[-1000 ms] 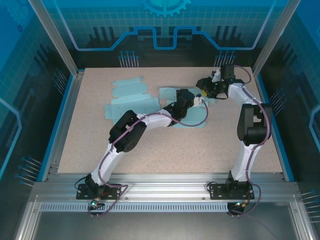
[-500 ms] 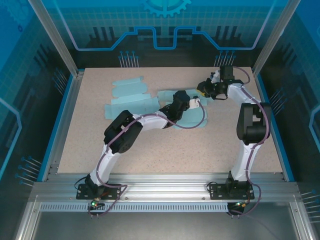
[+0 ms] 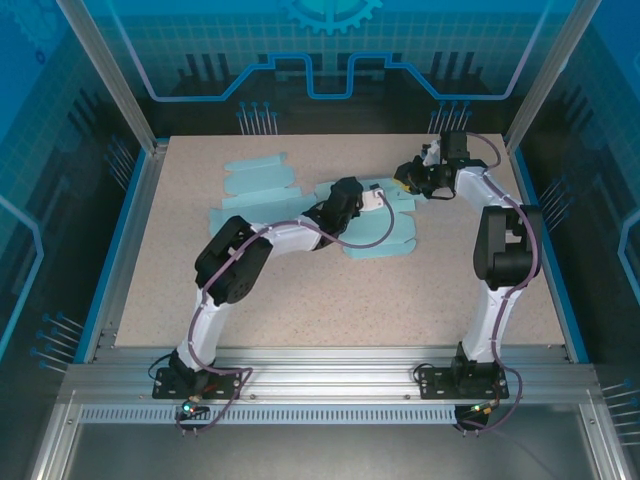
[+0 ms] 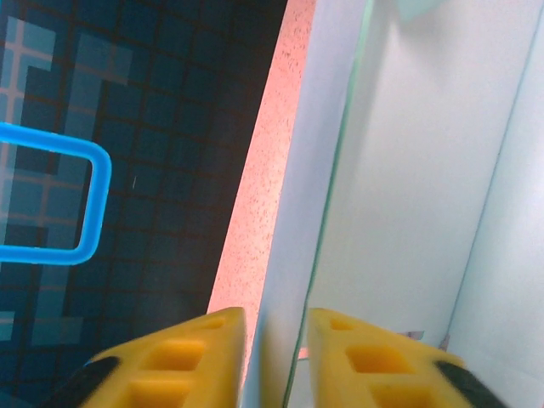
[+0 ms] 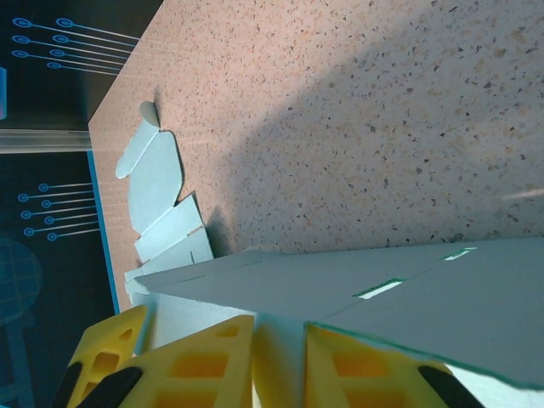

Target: Fold the paper box

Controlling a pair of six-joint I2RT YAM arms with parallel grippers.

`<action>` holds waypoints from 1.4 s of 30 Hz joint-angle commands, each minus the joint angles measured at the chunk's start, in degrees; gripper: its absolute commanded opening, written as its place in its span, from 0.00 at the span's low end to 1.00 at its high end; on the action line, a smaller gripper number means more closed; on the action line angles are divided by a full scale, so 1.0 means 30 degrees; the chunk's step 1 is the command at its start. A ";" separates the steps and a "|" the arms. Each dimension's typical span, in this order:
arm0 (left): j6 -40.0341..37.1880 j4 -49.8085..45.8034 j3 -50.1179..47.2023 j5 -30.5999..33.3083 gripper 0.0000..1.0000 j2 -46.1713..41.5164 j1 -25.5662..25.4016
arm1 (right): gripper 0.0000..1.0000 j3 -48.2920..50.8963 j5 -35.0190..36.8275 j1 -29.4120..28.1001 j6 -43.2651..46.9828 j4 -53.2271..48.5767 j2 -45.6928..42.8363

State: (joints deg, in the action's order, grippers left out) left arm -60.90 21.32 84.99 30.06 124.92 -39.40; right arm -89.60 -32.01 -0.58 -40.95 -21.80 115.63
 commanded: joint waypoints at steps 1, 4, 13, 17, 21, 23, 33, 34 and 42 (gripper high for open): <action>0.0449 0.0553 -0.0169 -0.0570 0.16 -0.0797 0.0068 | 0.20 -0.0041 -0.0140 0.0193 0.0320 -0.0042 0.0158; 0.0388 0.0862 -0.0005 -0.0721 0.04 -0.0610 0.0022 | 0.20 -0.0002 -0.0160 0.0194 0.0374 -0.0027 0.0045; -0.2456 0.3972 -0.0643 -0.0384 0.00 -0.0164 -0.0139 | 0.33 0.0376 0.0538 0.0272 0.1259 -0.0728 -0.1095; -0.3835 0.5147 -0.1263 -0.0363 0.00 -0.0156 -0.0227 | 0.45 0.1160 0.1120 0.0890 0.1997 -0.1103 -0.2478; -0.4249 0.5102 -0.1614 -0.0465 0.00 -0.0325 -0.0289 | 0.46 0.3609 0.1037 0.2248 0.2488 -0.0509 -0.4498; -0.4149 0.4939 -0.1750 -0.0591 0.00 -0.0417 -0.0296 | 0.46 0.5248 0.0751 0.2877 0.2480 0.0173 -0.5673; -0.3385 0.3015 -0.2023 -0.1424 0.00 -0.0807 -0.0213 | 0.45 0.9813 0.1620 0.3296 0.3208 0.1665 -0.6997; -0.3342 0.2979 -0.2021 -0.1394 0.00 -0.0805 -0.0199 | 0.45 0.9899 0.1639 0.3215 0.3149 0.1929 -0.6744; -0.3524 0.2644 -0.1763 -0.1174 0.00 -0.0596 -0.0215 | 0.44 0.8833 0.2942 0.2238 0.2843 0.2734 -0.4429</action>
State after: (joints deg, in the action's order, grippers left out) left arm -72.16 31.48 79.64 27.53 124.86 -40.23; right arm -60.64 -25.12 7.44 -32.32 -15.62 99.72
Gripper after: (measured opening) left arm 0.057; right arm 0.445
